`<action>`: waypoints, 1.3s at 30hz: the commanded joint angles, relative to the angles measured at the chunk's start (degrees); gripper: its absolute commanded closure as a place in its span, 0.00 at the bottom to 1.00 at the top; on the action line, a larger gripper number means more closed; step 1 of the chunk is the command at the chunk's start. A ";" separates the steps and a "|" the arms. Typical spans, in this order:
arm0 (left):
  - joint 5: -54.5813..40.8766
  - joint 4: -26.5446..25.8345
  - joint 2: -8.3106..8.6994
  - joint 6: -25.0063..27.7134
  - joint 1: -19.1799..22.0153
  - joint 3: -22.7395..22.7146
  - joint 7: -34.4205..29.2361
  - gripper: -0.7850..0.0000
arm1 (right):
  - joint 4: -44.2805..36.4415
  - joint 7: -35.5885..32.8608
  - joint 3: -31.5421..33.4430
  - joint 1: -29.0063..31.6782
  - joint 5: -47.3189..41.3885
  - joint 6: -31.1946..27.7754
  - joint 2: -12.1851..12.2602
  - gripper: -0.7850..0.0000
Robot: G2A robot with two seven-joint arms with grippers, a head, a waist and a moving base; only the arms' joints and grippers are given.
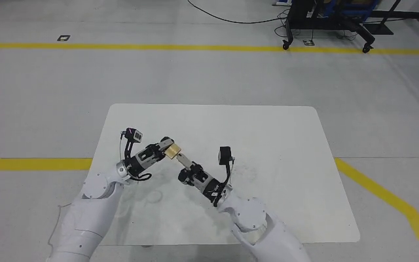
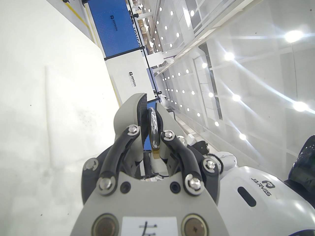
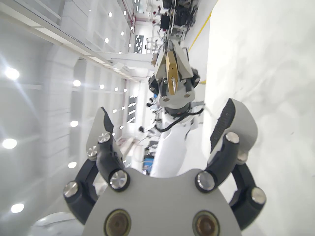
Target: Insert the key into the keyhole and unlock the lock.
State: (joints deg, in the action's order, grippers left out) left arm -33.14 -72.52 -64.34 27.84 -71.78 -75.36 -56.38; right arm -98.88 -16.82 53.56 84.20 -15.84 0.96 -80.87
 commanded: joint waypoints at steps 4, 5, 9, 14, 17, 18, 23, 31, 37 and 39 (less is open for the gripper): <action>-2.33 1.18 0.00 0.70 0.83 -0.05 -3.52 1.00 | 0.31 -8.89 2.84 -0.17 -10.64 4.34 0.57 0.55; -2.46 1.41 0.00 0.90 0.95 -0.06 -3.86 1.00 | 0.54 -9.59 3.09 -0.41 -11.59 5.00 0.61 0.56; -2.93 1.91 -0.01 1.63 1.15 -0.10 -4.76 1.00 | 2.43 -8.96 3.14 -1.85 -13.01 5.38 0.47 0.54; -3.52 2.09 -0.02 2.16 1.07 -0.08 -5.71 1.00 | 3.76 -7.29 1.13 -3.34 -13.57 4.89 -0.06 0.54; -3.81 2.08 0.00 2.45 0.91 -0.18 -6.11 1.00 | 4.12 -6.43 0.42 -3.70 -13.49 4.66 -0.22 0.54; -3.90 2.07 0.01 2.56 0.88 -0.23 -6.25 1.00 | 4.26 -6.00 0.27 -3.77 -13.51 4.78 -0.26 0.54; -3.98 1.96 0.04 2.82 0.79 -0.31 -6.62 1.00 | 5.11 -4.33 0.13 -4.24 -13.91 4.83 -0.43 0.57; -3.54 1.48 0.00 2.90 0.76 -0.05 -6.33 1.00 | 5.58 -4.45 0.43 -4.60 -14.10 4.40 -0.39 0.86; -3.01 1.32 -0.04 3.05 0.87 0.21 -6.07 1.00 | 5.68 -4.04 0.47 -4.73 -13.88 4.84 -0.35 1.00; -2.88 1.29 -0.04 3.14 0.91 0.25 -6.02 1.00 | 5.65 -4.57 0.55 -4.68 -14.35 5.10 -0.32 1.00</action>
State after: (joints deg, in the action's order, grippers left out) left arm -36.08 -71.22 -64.38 30.95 -70.88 -75.12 -62.44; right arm -93.20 -21.06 54.08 79.49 -29.91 5.93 -81.20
